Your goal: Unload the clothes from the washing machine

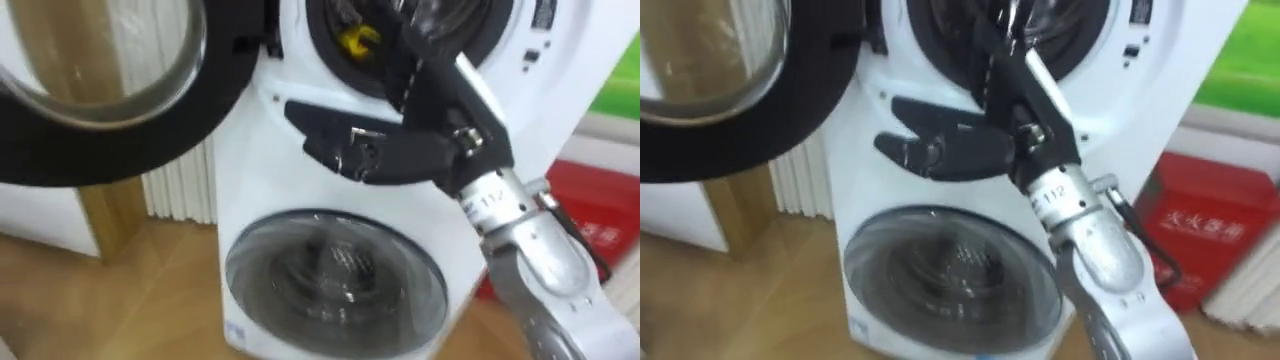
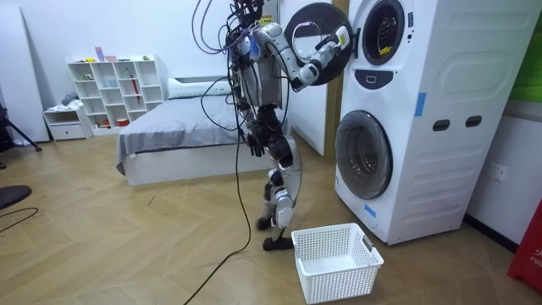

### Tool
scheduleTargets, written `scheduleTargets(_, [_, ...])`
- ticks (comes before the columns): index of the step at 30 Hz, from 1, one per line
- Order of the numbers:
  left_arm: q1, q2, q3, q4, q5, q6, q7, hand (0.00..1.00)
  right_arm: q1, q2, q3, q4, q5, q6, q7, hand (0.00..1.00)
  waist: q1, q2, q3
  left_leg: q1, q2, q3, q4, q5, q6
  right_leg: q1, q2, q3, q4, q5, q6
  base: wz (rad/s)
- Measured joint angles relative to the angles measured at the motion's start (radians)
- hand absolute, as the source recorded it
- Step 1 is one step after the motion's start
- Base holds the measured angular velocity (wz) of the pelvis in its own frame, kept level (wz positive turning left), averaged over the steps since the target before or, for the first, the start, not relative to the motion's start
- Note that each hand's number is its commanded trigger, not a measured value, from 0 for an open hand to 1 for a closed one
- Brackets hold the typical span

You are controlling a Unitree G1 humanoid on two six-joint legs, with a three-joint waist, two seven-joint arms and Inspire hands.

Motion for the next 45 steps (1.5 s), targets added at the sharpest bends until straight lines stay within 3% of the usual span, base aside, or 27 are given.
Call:
scheduleTargets(1, [0.013, 0.0, 0.017, -0.004, -0.003, 0.0, 0.0, 0.0, -0.006, 0.0, 0.0, 0.016, 0.0, 0.0, 0.001, 0.0, 0.015, 0.002, -0.0026, -0.027, -0.017, -0.001, -0.098, 0.059, 0.004, 0.005, 0.008, 0.045, 0.0, -0.002, -0.002, -0.07])
scheduleTargets(2, [0.022, 0.0, 0.03, -0.008, -0.007, -0.001, 0.0, 0.0, -0.01, -0.001, 0.0, 0.023, 0.0, 0.0, 0.0, 0.0, 0.018, 0.006, -0.0055, -0.039, -0.017, -0.002, -0.142, 0.086, 0.005, 0.009, 0.017, 0.061, 0.0, -0.005, -0.002, -0.27])
scheduleTargets(4, [0.061, 0.003, 0.087, -0.012, -0.014, -0.001, 0.0, 0.0, -0.008, 0.002, 0.003, 0.024, -0.006, 0.0, -0.001, 0.0, 0.018, 0.024, -0.0115, -0.064, 0.009, -0.032, -0.259, 0.181, 0.009, 0.02, 0.035, 0.082, 0.015, -0.033, 0.002, -0.53])
scheduleTargets(5, [0.068, 0.006, 0.096, -0.012, -0.014, -0.001, 0.001, 0.0, -0.007, 0.002, 0.003, 0.025, -0.007, 0.0, -0.002, 0.0, 0.015, 0.022, -0.0115, -0.064, 0.014, -0.029, -0.261, 0.214, 0.007, 0.021, 0.034, 0.086, 0.025, -0.043, 0.004, -0.53])
scheduleTargets(6, [0.069, 0.013, 0.096, -0.007, -0.013, -0.002, 0.001, 0.0, -0.007, 0.0, 0.001, 0.028, -0.007, 0.0, -0.007, 0.0, 0.005, 0.018, -0.0139, -0.065, 0.015, -0.026, -0.262, 0.272, 0.015, 0.024, 0.032, 0.092, 0.031, -0.061, 0.013, -0.26])
scheduleTargets(7, [0.063, 0.015, 0.095, -0.004, -0.012, -0.006, -0.001, 0.0, -0.008, -0.001, -0.001, 0.031, -0.006, 0.0, -0.016, 0.0, -0.019, 0.018, -0.0143, -0.065, 0.012, -0.019, -0.253, 0.312, 0.041, 0.04, 0.028, 0.092, 0.023, -0.073, 0.026, -0.1])
scheduleTargets(8, [0.057, 0.015, 0.093, 0.0, -0.012, -0.008, -0.002, 0.0, -0.008, 0.0, -0.001, 0.035, -0.004, 0.0, -0.022, 0.0, -0.03, 0.018, -0.0147, -0.064, 0.009, -0.014, -0.243, 0.323, 0.056, 0.049, 0.025, 0.092, 0.017, -0.079, 0.033, 0.0])
scheduleTargets(9, [0.045, 0.017, 0.086, 0.003, -0.012, -0.008, -0.01, 0.0, -0.004, 0.002, 0.0, 0.037, 0.002, 0.0, -0.035, 0.0, -0.043, 0.014, -0.0175, -0.061, -0.009, -0.004, -0.215, 0.318, 0.074, 0.059, 0.003, 0.092, 0.021, -0.095, 0.055, 0.0])
scheduleTargets(10, [0.033, 0.017, 0.085, 0.004, -0.013, -0.012, -0.012, 0.0, 0.002, -0.002, 0.0, 0.037, -0.001, 0.0, -0.044, 0.0, -0.051, 0.01, -0.0201, -0.055, -0.034, 0.007, -0.185, 0.291, 0.106, 0.077, -0.026, 0.092, 0.021, -0.111, 0.068, 0.0])
scheduleTargets(11, [0.027, 0.018, 0.085, 0.003, -0.013, -0.014, -0.012, 0.0, 0.007, -0.004, -0.001, 0.037, -0.001, 0.0, -0.047, 0.0, -0.057, 0.007, -0.022, -0.05, -0.049, 0.014, -0.172, 0.274, 0.113, 0.087, -0.043, 0.093, 0.021, -0.119, 0.077, 0.0])
scheduleTargets(13, [-0.014, 0.018, 0.071, 0.002, -0.014, -0.015, -0.012, 0.0, 0.01, -0.023, -0.002, 0.036, -0.014, 0.0, -0.067, 0.0, -0.067, 0.007, -0.0233, -0.034, -0.098, 0.039, -0.123, 0.202, 0.147, 0.116, -0.106, 0.092, 0.047, -0.153, 0.119, -0.03])
scheduleTargets(15, [-0.051, 0.018, 0.069, -0.001, -0.014, -0.015, -0.012, 0.0, 0.012, -0.029, -0.003, 0.037, -0.024, 0.0, -0.088, 0.0, -0.067, 0.024, -0.0165, -0.027, -0.117, 0.058, -0.086, 0.151, 0.167, 0.105, -0.139, 0.088, 0.125, -0.165, 0.143, -0.11])
scheduleTargets(17, [-0.083, 0.026, 0.066, -0.001, -0.014, -0.016, -0.005, 0.0, 0.016, -0.031, -0.002, 0.036, -0.051, 0.0, -0.111, 0.0, -0.067, 0.034, -0.0147, -0.009, -0.128, 0.081, -0.079, 0.121, 0.185, 0.06, -0.171, 0.086, 0.238, -0.153, 0.17, -0.21])
scheduleTargets(18, [-0.096, 0.03, 0.061, -0.001, -0.013, -0.016, 0.0, 0.0, 0.018, -0.034, -0.002, 0.037, -0.053, 0.0, -0.121, 0.0, -0.067, 0.043, -0.0163, 0.009, -0.131, 0.09, -0.083, 0.101, 0.192, 0.033, -0.185, 0.081, 0.305, -0.127, 0.2, -0.28])
scheduleTargets(19, [-0.105, 0.034, 0.049, -0.001, -0.012, -0.016, 0.011, 0.0, 0.024, -0.037, -0.002, 0.038, -0.061, 0.0, -0.128, 0.0, -0.07, 0.049, -0.0146, 0.04, -0.136, 0.09, -0.095, 0.088, 0.201, 0.014, -0.187, 0.083, 0.367, -0.085, 0.207, -0.24])
scheduleTargets(20, [-0.106, 0.035, 0.045, -0.004, -0.011, -0.017, 0.012, 0.0, 0.028, -0.037, -0.002, 0.039, -0.071, 0.0, -0.13, 0.0, -0.073, 0.054, -0.0147, 0.056, -0.136, 0.085, -0.105, 0.08, 0.202, 0.006, -0.187, 0.083, 0.388, -0.075, 0.204, -0.25])
scheduleTargets(23, [-0.12, 0.039, 0.028, -0.022, -0.013, -0.028, 0.012, 0.0, 0.037, -0.037, -0.002, 0.026, -0.089, -0.002, -0.123, 0.0, -0.092, 0.068, -0.0107, 0.101, -0.116, 0.082, -0.139, 0.063, 0.206, -0.093, -0.158, 0.087, 0.358, -0.116, 0.181, -0.16])
scheduleTargets(25, [-0.119, 0.039, 0.029, -0.029, -0.016, -0.044, 0.012, 0.0, 0.047, -0.049, -0.003, 0.017, -0.087, -0.002, -0.106, 0.0, -0.114, 0.067, -0.0099, 0.132, -0.103, 0.086, -0.161, 0.062, 0.208, -0.164, -0.125, 0.097, 0.225, -0.097, 0.167, 0.0])
scheduleTargets(26, [-0.112, 0.039, 0.029, -0.035, -0.016, -0.046, 0.012, 0.0, 0.048, -0.052, -0.001, 0.017, -0.084, -0.001, -0.096, 0.0, -0.122, 0.065, -0.0103, 0.142, -0.103, 0.085, -0.167, 0.062, 0.207, -0.17, -0.122, 0.097, 0.177, -0.082, 0.164, 0.0])
scheduleTargets(28, [-0.1, 0.032, 0.03, -0.037, -0.021, -0.049, 0.012, 0.0, 0.053, -0.073, 0.003, 0.022, -0.078, 0.001, -0.073, 0.0, -0.126, 0.063, -0.0099, 0.192, -0.106, 0.082, -0.203, 0.057, 0.202, -0.164, -0.106, 0.096, 0.054, 0.019, 0.147, 0.05])
scheduleTargets(29, [-0.093, 0.033, 0.031, -0.037, -0.021, -0.049, 0.012, 0.0, 0.053, -0.076, 0.004, 0.021, -0.076, 0.001, -0.067, 0.0, -0.124, 0.061, -0.0115, 0.202, -0.107, 0.083, -0.211, 0.054, 0.199, -0.157, -0.103, 0.096, 0.045, 0.038, 0.14, 0.0])
scheduleTargets(31, [-0.063, 0.037, 0.051, -0.037, -0.018, -0.044, 0.017, 0.0, 0.053, -0.081, 0.007, 0.02, -0.071, 0.001, -0.041, 0.0, -0.121, 0.05, -0.0188, 0.221, -0.103, 0.082, -0.219, 0.045, 0.186, -0.13, -0.09, 0.094, -0.005, 0.137, 0.142, -0.05])
scheduleTargets(34, [-0.014, 0.037, 0.055, -0.036, -0.011, -0.032, 0.018, 0.0, 0.053, -0.1, 0.007, 0.008, -0.048, 0.001, -0.018, 0.0, -0.119, 0.054, -0.0179, 0.232, -0.076, 0.076, -0.219, 0.036, 0.168, -0.086, -0.059, 0.085, -0.064, 0.172, 0.124, 0.0])
scheduleTargets(37, [0.014, 0.024, 0.09, -0.034, -0.011, -0.003, 0.016, 0.0, 0.053, -0.108, -0.002, -0.017, -0.043, 0.001, -0.014, 0.0, -0.118, 0.054, -0.0187, 0.233, -0.064, 0.054, -0.221, 0.03, 0.154, -0.064, -0.046, 0.07, -0.089, 0.178, 0.116, 0.13])
scheduleTargets(41, [0.014, 0.012, 0.092, -0.032, -0.011, -0.001, 0.016, 0.0, 0.024, -0.11, -0.047, -0.024, -0.02, -0.001, -0.072, 0.0, -0.111, 0.052, -0.0197, 0.237, -0.055, 0.05, -0.228, 0.034, 0.145, -0.059, -0.034, 0.069, -0.094, 0.177, 0.114, 0.06])
scheduleTargets(43, [0.014, 0.001, 0.09, -0.033, -0.011, -0.001, 0.016, 0.0, 0.011, -0.11, -0.113, -0.023, -0.018, -0.002, -0.115, 0.0, -0.114, 0.049, -0.0201, 0.246, -0.053, 0.045, -0.237, 0.036, 0.141, -0.046, -0.031, 0.061, -0.109, 0.178, 0.11, 0.04])
scheduleTargets(45, [0.018, -0.007, 0.088, -0.033, -0.011, -0.001, 0.016, 0.0, 0.011, -0.106, -0.12, -0.023, 0.007, -0.004, -0.135, 0.0, -0.123, 0.048, -0.0175, 0.256, -0.052, 0.037, -0.244, 0.036, 0.139, -0.029, -0.032, 0.04, -0.124, 0.178, 0.109, 0.12])
